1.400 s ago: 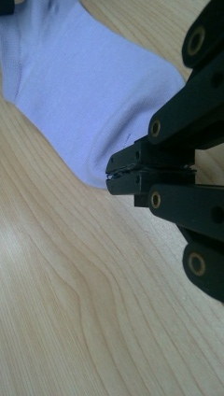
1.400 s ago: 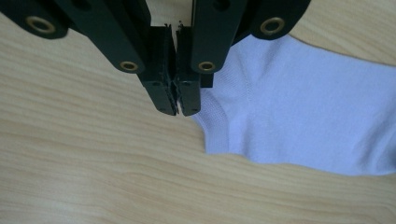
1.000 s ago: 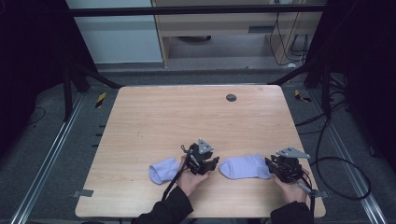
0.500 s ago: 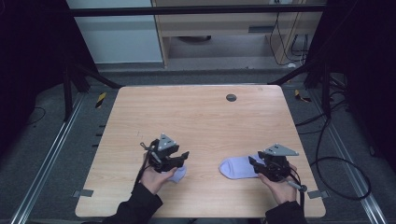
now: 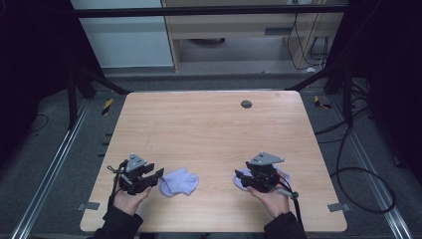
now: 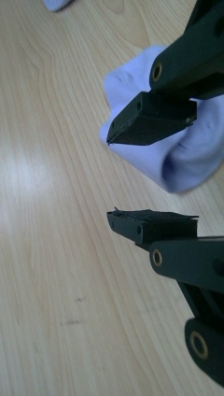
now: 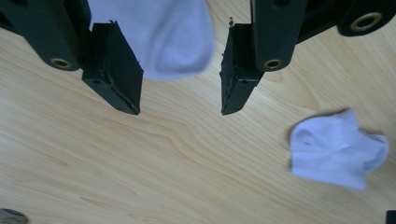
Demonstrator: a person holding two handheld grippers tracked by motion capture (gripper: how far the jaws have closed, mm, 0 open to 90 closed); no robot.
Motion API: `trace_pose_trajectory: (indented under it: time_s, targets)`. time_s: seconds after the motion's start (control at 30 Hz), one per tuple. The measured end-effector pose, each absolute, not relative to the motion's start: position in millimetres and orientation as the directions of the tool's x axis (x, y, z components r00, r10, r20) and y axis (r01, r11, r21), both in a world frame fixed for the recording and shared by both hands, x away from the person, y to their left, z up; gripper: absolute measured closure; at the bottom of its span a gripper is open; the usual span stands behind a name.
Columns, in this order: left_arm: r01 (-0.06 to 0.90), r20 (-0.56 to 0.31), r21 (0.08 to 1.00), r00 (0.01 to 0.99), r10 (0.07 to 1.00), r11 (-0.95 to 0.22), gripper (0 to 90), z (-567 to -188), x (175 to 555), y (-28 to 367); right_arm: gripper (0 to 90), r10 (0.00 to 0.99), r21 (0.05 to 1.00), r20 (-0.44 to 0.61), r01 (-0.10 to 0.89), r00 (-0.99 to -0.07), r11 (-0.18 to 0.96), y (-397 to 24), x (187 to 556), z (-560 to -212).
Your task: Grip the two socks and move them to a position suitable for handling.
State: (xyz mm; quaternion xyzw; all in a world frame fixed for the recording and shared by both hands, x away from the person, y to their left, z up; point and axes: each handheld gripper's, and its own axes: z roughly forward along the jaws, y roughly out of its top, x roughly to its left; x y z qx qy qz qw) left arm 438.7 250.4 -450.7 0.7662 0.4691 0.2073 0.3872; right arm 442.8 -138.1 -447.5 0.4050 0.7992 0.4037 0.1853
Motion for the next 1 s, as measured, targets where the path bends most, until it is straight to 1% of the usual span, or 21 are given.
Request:
trace_pose_trajectory:
  time_s: [0.03, 0.07, 0.23, 0.47, 0.5, 0.53, 0.7, 0.73, 0.8, 0.83, 1.0]
  targets:
    - [0.558, -0.046, 0.788, 0.474, 0.879, -0.260, 55.5, -450.7, 438.7, 250.4, 48.9, 0.797, 0.795, 0.031, 0.498, -0.603, 0.346, -138.1, 442.8, -447.5]
    - [0.565, -0.046, 0.785, 0.463, 0.885, -0.254, 56.0, -452.0, 436.4, 255.4, 49.3, 0.780, 0.793, 0.024, 0.487, -0.626, 0.367, -126.2, 444.2, -447.7]
    - [0.575, -0.040, 0.776, 0.458, 0.888, -0.261, 58.4, -457.6, 433.5, 259.6, 50.2, 0.748, 0.789, 0.022, 0.471, -0.663, 0.394, -106.7, 445.7, -447.2]
    - [0.606, -0.040, 0.745, 0.458, 0.888, -0.279, 60.5, -469.0, 433.6, 259.5, 54.3, 0.673, 0.776, 0.031, 0.442, -0.739, 0.449, -62.9, 444.9, -450.2]
    - [0.606, -0.040, 0.745, 0.458, 0.888, -0.279, 60.6, -469.0, 433.6, 259.5, 54.3, 0.673, 0.776, 0.031, 0.442, -0.739, 0.449, -62.9, 444.9, -450.2]
    - [0.610, -0.038, 0.739, 0.463, 0.886, -0.287, 60.7, -469.9, 433.3, 259.6, 55.4, 0.654, 0.771, 0.031, 0.434, -0.756, 0.466, -52.0, 444.2, -452.2]
    - [0.620, -0.041, 0.726, 0.470, 0.882, -0.297, 60.6, -473.6, 431.9, 257.4, 57.2, 0.617, 0.758, 0.027, 0.418, -0.787, 0.500, -33.1, 442.1, -456.9]
    - [0.628, -0.044, 0.716, 0.475, 0.879, -0.303, 60.5, -476.0, 430.5, 255.2, 58.3, 0.596, 0.751, 0.024, 0.408, -0.803, 0.519, -23.6, 440.9, -460.0]
    - [0.630, -0.044, 0.712, 0.479, 0.877, -0.308, 60.4, -477.4, 429.7, 253.9, 58.6, 0.589, 0.750, 0.027, 0.406, -0.808, 0.523, -19.6, 440.1, -461.4]
    - [0.632, -0.045, 0.709, 0.482, 0.875, -0.311, 60.3, -478.2, 429.3, 252.7, 59.3, 0.567, 0.745, 0.026, 0.395, -0.823, 0.538, -11.7, 438.6, -464.6]
    - [0.641, -0.053, 0.697, 0.493, 0.868, -0.321, 60.0, -481.9, 427.7, 247.3, 59.9, 0.546, 0.728, 0.033, 0.394, -0.837, 0.561, -0.5, 437.5, -473.4]
